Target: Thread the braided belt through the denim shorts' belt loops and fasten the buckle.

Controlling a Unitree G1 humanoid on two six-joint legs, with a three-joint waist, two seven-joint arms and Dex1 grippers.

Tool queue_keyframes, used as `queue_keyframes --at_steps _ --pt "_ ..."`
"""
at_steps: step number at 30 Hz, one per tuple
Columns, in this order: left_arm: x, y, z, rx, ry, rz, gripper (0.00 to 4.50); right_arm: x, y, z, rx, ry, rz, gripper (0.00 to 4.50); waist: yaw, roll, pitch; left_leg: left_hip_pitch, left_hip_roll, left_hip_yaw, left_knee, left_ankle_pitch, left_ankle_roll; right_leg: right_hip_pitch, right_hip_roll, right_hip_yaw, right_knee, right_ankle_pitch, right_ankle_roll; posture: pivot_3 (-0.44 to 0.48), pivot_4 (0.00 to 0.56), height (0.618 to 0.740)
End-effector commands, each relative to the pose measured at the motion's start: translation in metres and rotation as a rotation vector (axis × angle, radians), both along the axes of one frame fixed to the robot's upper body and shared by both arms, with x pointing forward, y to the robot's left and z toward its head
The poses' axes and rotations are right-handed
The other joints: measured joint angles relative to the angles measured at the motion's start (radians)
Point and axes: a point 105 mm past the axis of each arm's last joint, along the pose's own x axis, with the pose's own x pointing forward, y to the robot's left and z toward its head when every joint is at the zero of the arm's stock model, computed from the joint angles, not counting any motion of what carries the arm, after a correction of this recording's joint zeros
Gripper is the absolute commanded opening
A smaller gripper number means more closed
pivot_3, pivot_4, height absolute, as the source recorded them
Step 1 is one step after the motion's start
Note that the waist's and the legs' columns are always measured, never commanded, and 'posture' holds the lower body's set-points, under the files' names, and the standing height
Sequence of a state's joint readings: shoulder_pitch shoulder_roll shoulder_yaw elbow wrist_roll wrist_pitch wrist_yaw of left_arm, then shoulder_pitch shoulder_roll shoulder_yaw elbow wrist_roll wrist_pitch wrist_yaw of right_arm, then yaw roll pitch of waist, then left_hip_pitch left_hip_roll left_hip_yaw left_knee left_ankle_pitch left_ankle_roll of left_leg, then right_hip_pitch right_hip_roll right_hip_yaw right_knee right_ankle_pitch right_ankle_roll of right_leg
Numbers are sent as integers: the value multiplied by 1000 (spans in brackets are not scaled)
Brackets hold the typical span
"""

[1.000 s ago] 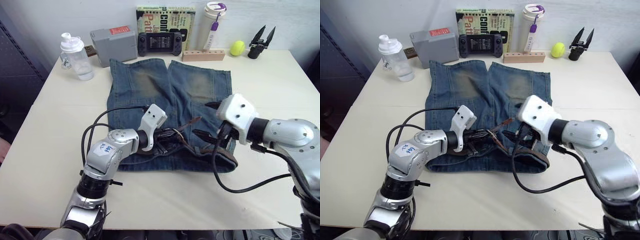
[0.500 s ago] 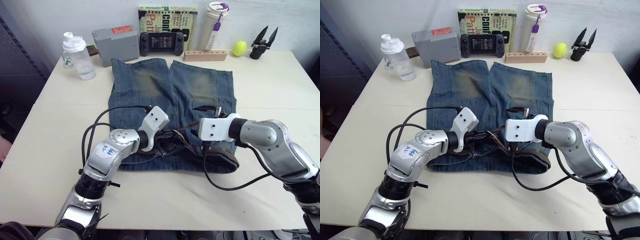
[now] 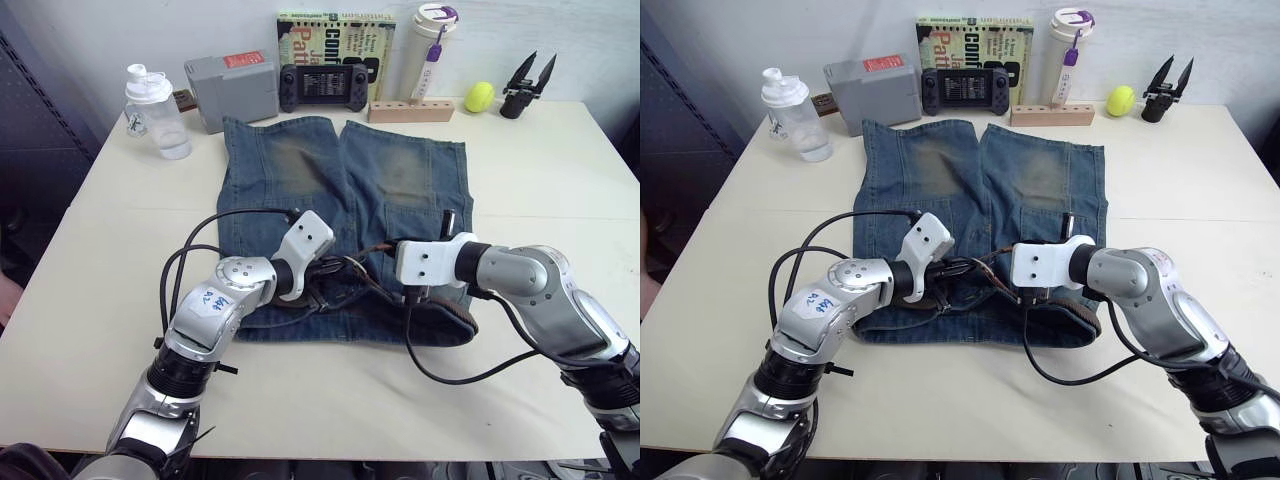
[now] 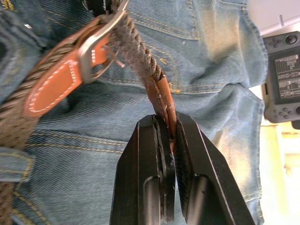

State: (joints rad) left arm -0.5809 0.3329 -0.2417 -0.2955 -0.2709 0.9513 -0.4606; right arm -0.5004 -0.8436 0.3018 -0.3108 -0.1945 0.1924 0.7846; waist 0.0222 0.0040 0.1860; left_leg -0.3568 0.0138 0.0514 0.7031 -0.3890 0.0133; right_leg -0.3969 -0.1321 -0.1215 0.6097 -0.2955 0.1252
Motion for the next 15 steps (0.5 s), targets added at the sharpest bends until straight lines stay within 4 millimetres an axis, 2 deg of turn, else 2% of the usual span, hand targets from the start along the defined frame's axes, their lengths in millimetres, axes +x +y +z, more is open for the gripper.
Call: queue_keyframes --at_steps 1,5,6,8,10,13,15 --pt "-5 -4 24 -93 -69 -64 1415 -4 5 9 21 -45 8 0 0 0 0 0 0 0 0 0 0 0 0 0 0 0 0 0 150 731" --pt "-11 12 33 -121 -81 -92 2996 -3 4 11 54 -59 -20 0 -1 0 0 0 0 0 0 0 0 0 0 0 0 0 0 0 150 731" --pt "-13 17 34 -134 -79 -106 2996 -3 4 11 62 -62 -25 0 -1 0 0 0 0 0 0 0 0 0 0 0 0 0 0 0 150 731" --pt "-19 40 38 -179 -55 -138 2996 -3 3 13 80 -77 -39 0 -8 0 0 0 1 -2 0 0 0 0 0 0 0 0 0 0 150 731" --pt "-17 64 42 -220 -44 -115 2996 -3 2 15 92 -94 -52 0 -12 1 0 0 1 -2 0 0 0 0 1 -1 1 0 0 0 150 731" --pt "-3 89 48 -290 -32 -35 2996 -4 -1 16 105 -105 -62 0 -7 1 0 0 1 -2 0 0 0 0 0 -1 1 0 0 0 150 731" --pt "5 98 48 -310 -26 10 2996 -3 -2 16 107 -112 -69 0 0 1 0 0 0 -3 1 0 0 1 0 -1 1 0 0 0 150 731"
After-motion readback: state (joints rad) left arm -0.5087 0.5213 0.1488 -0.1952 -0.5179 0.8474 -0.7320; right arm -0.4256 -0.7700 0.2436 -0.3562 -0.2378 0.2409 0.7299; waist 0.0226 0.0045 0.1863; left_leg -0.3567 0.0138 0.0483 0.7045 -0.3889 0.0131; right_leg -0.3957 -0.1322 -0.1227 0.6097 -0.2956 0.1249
